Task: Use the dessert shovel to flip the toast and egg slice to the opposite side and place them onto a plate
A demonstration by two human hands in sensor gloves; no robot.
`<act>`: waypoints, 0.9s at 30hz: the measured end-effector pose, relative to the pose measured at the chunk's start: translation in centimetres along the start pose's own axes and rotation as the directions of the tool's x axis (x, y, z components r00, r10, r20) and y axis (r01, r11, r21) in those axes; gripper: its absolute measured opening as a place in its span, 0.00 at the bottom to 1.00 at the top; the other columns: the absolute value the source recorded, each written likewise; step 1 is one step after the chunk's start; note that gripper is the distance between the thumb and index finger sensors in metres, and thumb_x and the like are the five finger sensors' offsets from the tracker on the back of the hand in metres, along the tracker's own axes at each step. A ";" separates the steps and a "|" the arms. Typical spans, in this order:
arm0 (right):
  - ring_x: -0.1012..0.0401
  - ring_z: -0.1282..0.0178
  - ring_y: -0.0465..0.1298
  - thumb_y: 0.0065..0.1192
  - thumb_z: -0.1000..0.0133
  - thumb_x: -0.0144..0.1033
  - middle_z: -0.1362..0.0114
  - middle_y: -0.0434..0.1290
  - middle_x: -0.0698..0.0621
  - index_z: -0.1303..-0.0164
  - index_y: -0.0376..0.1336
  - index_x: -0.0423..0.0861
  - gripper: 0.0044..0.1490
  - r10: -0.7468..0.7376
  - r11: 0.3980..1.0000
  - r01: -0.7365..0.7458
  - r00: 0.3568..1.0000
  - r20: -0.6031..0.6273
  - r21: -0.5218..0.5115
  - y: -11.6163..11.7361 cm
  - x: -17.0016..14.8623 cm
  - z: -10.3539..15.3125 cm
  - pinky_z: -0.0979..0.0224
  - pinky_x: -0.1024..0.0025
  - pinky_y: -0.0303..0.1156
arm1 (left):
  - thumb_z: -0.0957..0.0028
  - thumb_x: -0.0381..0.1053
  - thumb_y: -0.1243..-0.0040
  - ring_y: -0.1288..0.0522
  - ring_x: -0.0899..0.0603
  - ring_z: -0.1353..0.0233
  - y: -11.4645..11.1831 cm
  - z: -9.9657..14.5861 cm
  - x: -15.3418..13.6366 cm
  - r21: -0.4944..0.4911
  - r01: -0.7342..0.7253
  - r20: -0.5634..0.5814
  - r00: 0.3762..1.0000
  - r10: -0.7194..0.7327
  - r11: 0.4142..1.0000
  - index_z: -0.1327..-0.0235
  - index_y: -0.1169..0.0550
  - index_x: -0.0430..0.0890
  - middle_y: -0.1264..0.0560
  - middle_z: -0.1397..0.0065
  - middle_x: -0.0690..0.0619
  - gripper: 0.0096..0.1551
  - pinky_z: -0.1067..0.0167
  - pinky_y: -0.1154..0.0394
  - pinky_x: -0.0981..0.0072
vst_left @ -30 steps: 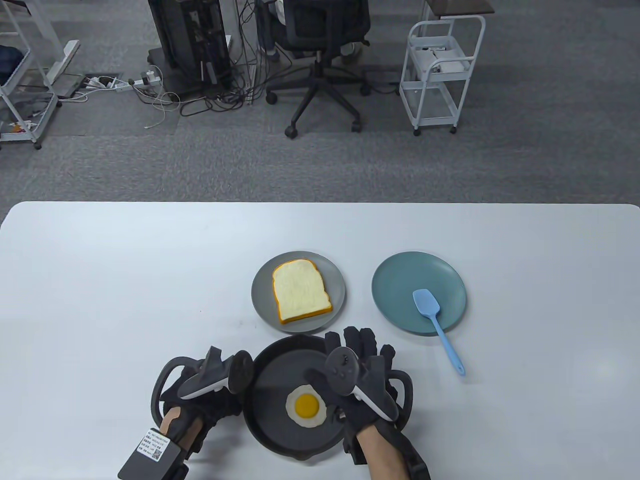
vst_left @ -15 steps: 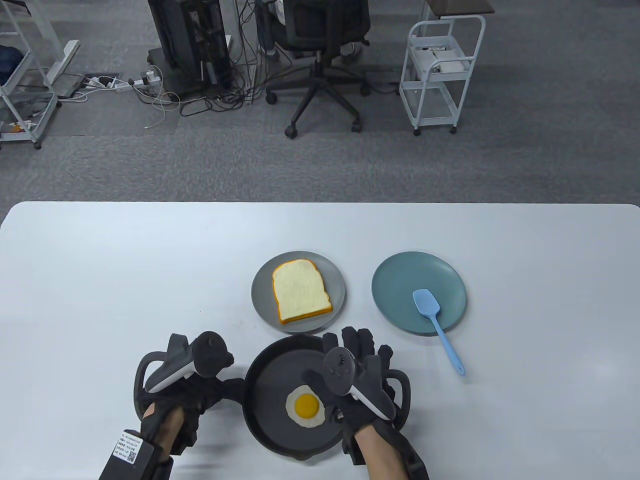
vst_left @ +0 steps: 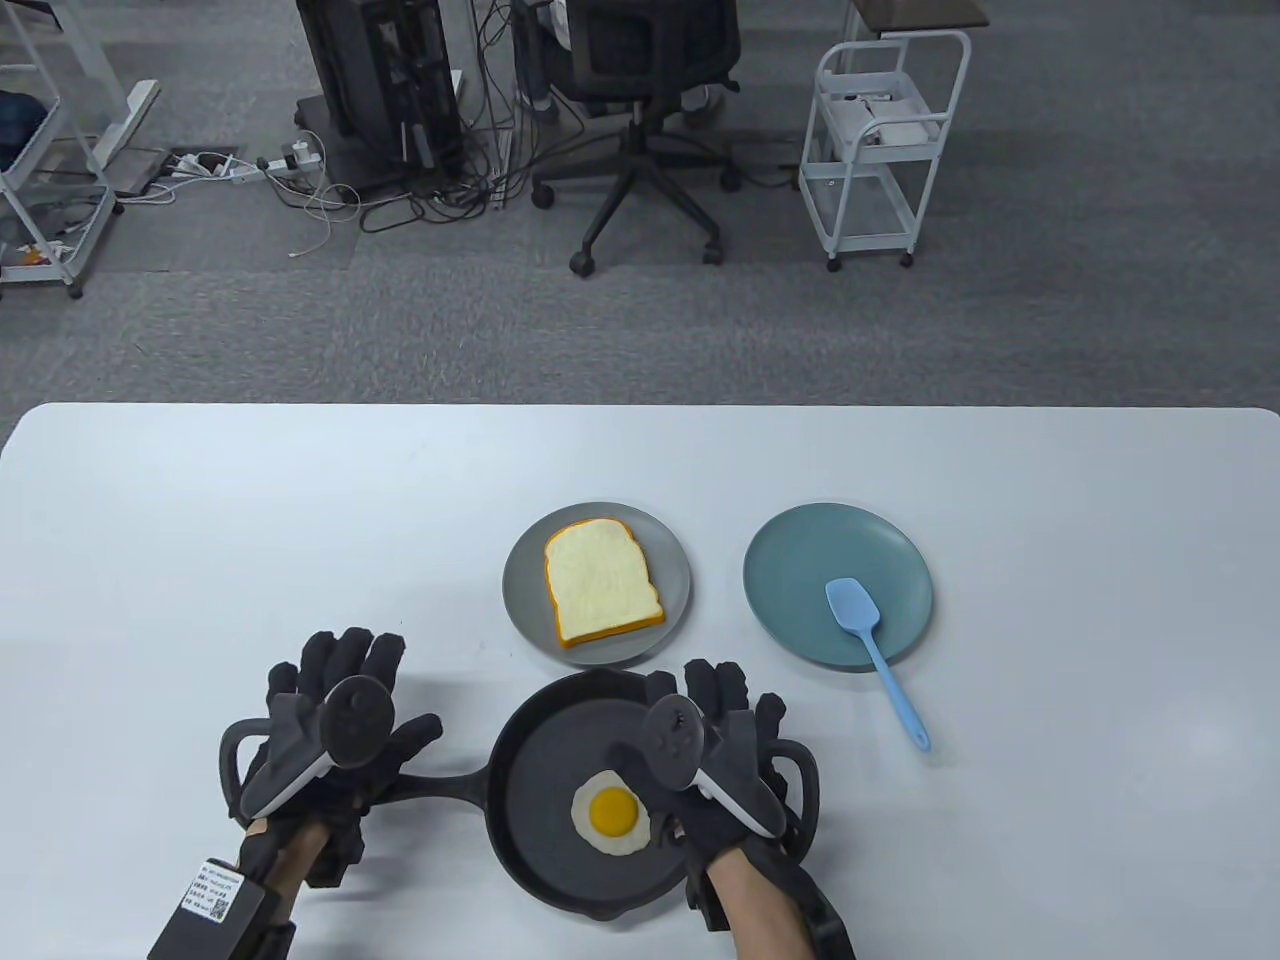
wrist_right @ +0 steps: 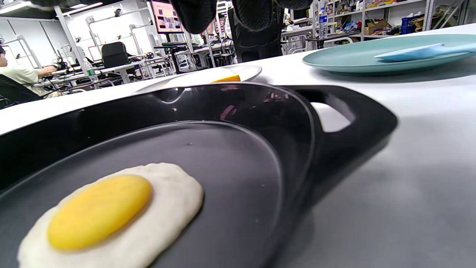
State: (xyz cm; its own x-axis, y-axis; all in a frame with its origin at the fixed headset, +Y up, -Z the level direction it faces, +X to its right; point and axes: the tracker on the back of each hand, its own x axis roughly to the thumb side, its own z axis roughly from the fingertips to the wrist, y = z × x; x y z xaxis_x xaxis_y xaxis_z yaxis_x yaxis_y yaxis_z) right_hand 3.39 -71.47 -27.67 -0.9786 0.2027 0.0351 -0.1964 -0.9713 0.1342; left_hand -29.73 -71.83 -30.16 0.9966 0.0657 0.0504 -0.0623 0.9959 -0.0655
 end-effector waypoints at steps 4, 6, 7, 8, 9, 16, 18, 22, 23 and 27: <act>0.39 0.10 0.46 0.47 0.53 0.73 0.07 0.49 0.40 0.15 0.49 0.51 0.58 -0.015 1.000 0.014 1.000 -0.027 -0.015 -0.5 -0.5 -0.2 0.21 0.28 0.41 | 0.65 0.79 0.56 0.50 0.29 0.12 0.5 0.2 -0.2 0.012 0.013 0.016 1.000 -0.013 1.000 0.18 0.46 0.56 0.47 0.11 0.46 0.59 0.22 0.53 0.29; 0.39 0.10 0.46 0.48 0.54 0.72 0.07 0.49 0.40 0.16 0.50 0.51 0.58 -0.039 0.998 0.036 0.998 -0.053 -0.049 -1.1 -1.1 -0.3 0.21 0.28 0.41 | 0.65 0.79 0.55 0.49 0.29 0.13 0.5 0.4 -0.2 0.023 -0.002 0.031 1.000 0.001 1.000 0.18 0.45 0.56 0.47 0.11 0.46 0.59 0.22 0.53 0.28; 0.39 0.10 0.46 0.48 0.53 0.72 0.07 0.49 0.40 0.16 0.50 0.51 0.58 -0.047 0.997 0.042 0.996 -0.070 -0.065 -1.5 -1.5 -0.5 0.20 0.28 0.41 | 0.65 0.79 0.55 0.49 0.29 0.13 0.5 0.5 -0.2 0.024 0.010 0.034 0.999 -0.010 1.000 0.18 0.45 0.56 0.46 0.11 0.46 0.58 0.22 0.53 0.28; 0.39 0.10 0.46 0.49 0.53 0.72 0.07 0.49 0.41 0.16 0.50 0.51 0.58 -0.049 0.996 0.043 0.996 -0.081 -0.073 -1.6 -1.8 -0.6 0.20 0.28 0.41 | 0.65 0.79 0.56 0.49 0.29 0.13 0.4 0.5 -0.2 0.027 0.022 0.036 0.999 -0.023 0.999 0.18 0.45 0.56 0.46 0.11 0.46 0.58 0.22 0.52 0.28; 0.40 0.10 0.45 0.50 0.53 0.71 0.07 0.48 0.41 0.16 0.50 0.51 0.57 -0.041 0.995 0.030 0.992 -0.118 -0.098 -2.0 -2.6 -0.7 0.20 0.28 0.41 | 0.65 0.79 0.56 0.49 0.29 0.13 0.2 0.6 -0.1 0.027 0.040 0.038 0.998 -0.041 0.999 0.18 0.45 0.56 0.46 0.11 0.46 0.58 0.22 0.52 0.28; 0.40 0.10 0.44 0.54 0.51 0.68 0.07 0.45 0.40 0.15 0.45 0.48 0.58 0.067 0.988 -0.116 0.915 -0.397 -0.099 -2.3 -9.2 -1.9 0.19 0.30 0.44 | 0.65 0.80 0.56 0.50 0.28 0.13 -0.2 0.4 0.3 -0.010 0.114 0.032 0.993 -0.113 0.993 0.18 0.45 0.56 0.46 0.11 0.45 0.59 0.22 0.53 0.28; 0.40 0.10 0.44 0.54 0.51 0.68 0.07 0.45 0.41 0.15 0.44 0.47 0.59 0.139 0.981 -0.186 0.875 -0.463 -0.058 -2.2 -11.1 -2.8 0.19 0.31 0.45 | 0.66 0.80 0.56 0.49 0.29 0.13 -0.3 0.4 0.4 -0.009 0.131 0.038 0.991 -0.131 0.991 0.18 0.45 0.56 0.46 0.11 0.45 0.58 0.22 0.53 0.28; 0.40 0.10 0.49 0.55 0.50 0.66 0.07 0.48 0.42 0.16 0.42 0.45 0.59 0.261 0.954 -0.299 0.812 -0.522 0.012 -1.7 -13.2 -4.4 0.19 0.33 0.48 | 0.66 0.79 0.56 0.49 0.29 0.13 -0.3 0.4 0.6 -0.004 0.141 0.035 0.989 -0.141 0.990 0.19 0.44 0.56 0.46 0.11 0.45 0.58 0.22 0.53 0.28; 0.41 0.10 0.50 0.55 0.50 0.65 0.07 0.50 0.43 0.16 0.42 0.45 0.59 0.299 0.943 -0.331 0.799 -0.522 0.033 -1.6 -13.4 -4.8 0.19 0.33 0.50 | 0.66 0.80 0.56 0.49 0.29 0.13 -0.3 0.4 0.6 -0.003 0.162 0.031 0.986 -0.162 0.987 0.18 0.45 0.57 0.46 0.11 0.46 0.58 0.22 0.53 0.28; 0.43 0.15 0.62 0.56 0.50 0.64 0.12 0.60 0.44 0.17 0.42 0.43 0.59 0.339 0.935 -0.339 0.760 -0.555 0.107 -1.2 -14.8 -6.6 0.22 0.40 0.59 | 0.66 0.80 0.56 0.49 0.29 0.13 -0.3 0.4 0.6 -0.005 0.184 0.031 0.982 -0.184 0.983 0.18 0.44 0.57 0.46 0.11 0.46 0.59 0.22 0.53 0.28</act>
State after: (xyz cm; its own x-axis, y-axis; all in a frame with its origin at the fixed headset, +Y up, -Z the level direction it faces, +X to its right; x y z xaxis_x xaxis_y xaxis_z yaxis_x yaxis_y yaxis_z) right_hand 17.68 -74.09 -34.92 -0.8440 -0.2441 -0.4775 0.1543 -0.9633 0.2196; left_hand -29.13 -72.02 -29.68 0.9889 -0.1169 0.0922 0.1227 0.9906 -0.0598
